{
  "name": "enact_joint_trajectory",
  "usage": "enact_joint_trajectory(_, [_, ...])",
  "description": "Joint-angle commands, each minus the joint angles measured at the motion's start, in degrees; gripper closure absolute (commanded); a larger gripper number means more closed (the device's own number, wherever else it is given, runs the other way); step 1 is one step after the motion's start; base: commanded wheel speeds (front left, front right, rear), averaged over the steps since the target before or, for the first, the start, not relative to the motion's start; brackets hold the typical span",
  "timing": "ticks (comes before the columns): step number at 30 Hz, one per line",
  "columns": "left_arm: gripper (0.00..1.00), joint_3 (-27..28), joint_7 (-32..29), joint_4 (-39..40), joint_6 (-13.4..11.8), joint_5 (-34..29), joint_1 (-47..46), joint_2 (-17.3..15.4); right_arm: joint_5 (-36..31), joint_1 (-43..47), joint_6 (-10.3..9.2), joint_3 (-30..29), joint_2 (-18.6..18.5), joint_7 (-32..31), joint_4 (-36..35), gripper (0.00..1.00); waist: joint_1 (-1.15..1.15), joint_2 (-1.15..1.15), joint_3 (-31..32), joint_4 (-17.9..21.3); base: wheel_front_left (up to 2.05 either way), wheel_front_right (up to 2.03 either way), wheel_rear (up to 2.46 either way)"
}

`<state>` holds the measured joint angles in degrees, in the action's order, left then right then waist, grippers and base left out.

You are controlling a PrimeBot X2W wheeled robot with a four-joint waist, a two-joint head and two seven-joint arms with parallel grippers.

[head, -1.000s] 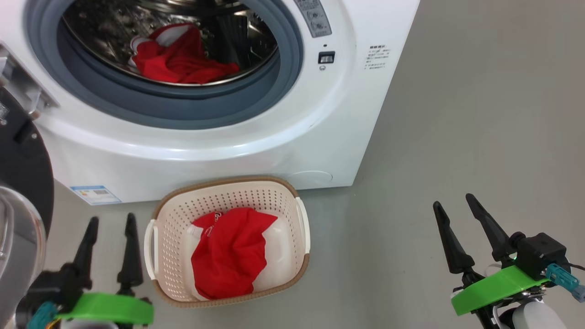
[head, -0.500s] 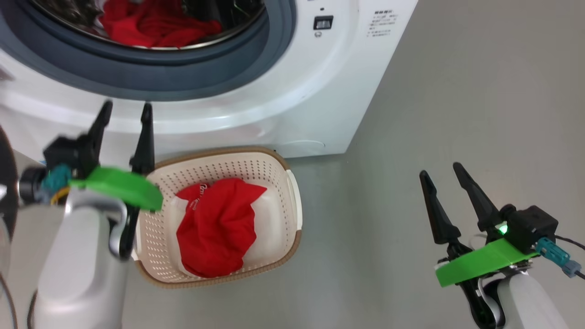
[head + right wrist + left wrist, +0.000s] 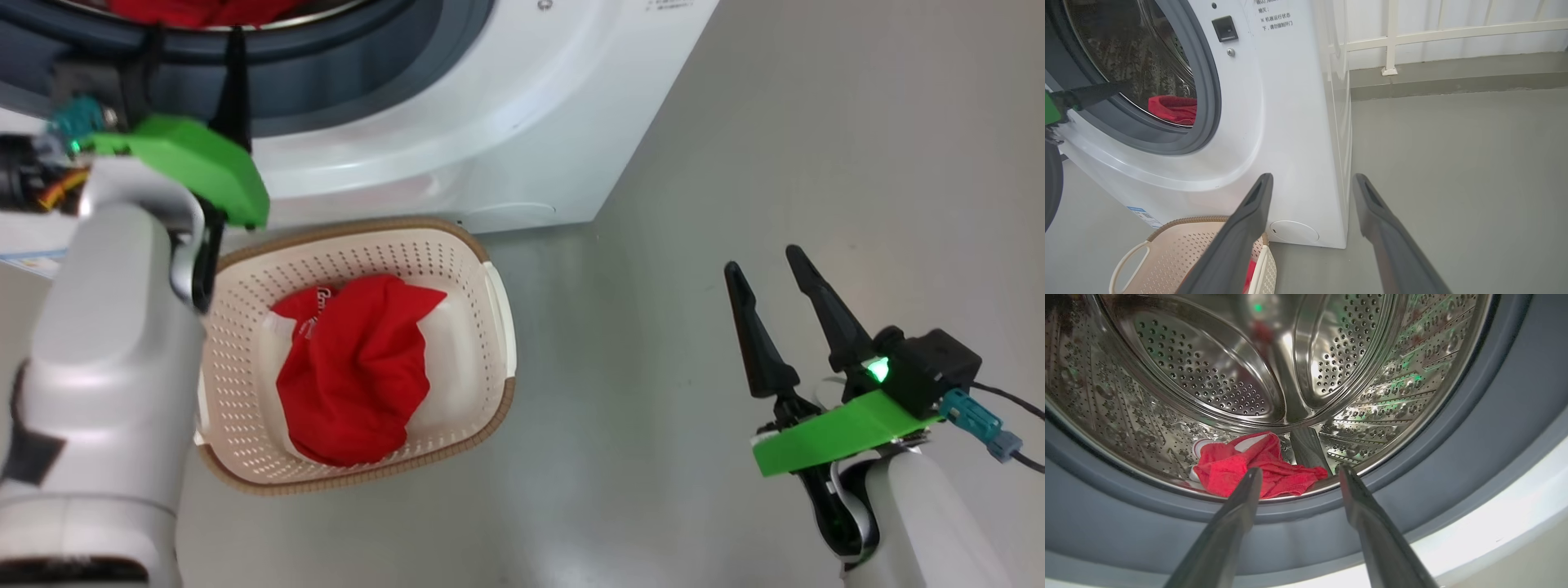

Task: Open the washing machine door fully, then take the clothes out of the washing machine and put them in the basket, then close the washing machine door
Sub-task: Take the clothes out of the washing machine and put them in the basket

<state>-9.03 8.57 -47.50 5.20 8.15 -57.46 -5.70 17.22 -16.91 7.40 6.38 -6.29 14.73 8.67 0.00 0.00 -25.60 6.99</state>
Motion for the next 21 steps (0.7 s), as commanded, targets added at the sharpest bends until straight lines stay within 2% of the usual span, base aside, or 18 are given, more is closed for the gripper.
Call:
enact_joint_trajectory(1, [0.0,0.8,-0.6,-2.0,-1.2,-0.9,-4.0,-2.6,-0.6,-1.0,0.09,1.7,0.4,0.3,-1.4,0.0,0.0,0.0,-1.9,0.8,0.0,0.0,0.0])
enact_joint_trajectory(11, [0.0,0.1,-1.0,-15.6,-4.3,-2.2,-14.7,-4.9,-0.5,-4.3,0.09,4.5,1.3,0.3,-0.9,0.0,0.0,0.0,-4.4,3.0,0.0,0.0,0.0])
enact_joint_trajectory(21, [0.0,-1.3,-0.8,-23.2,-6.0,-3.2,-20.3,-7.7,-0.3,-5.2,0.09,5.9,1.9,0.3,-0.8,0.0,0.0,0.0,-5.8,5.0,0.0,0.0,0.0])
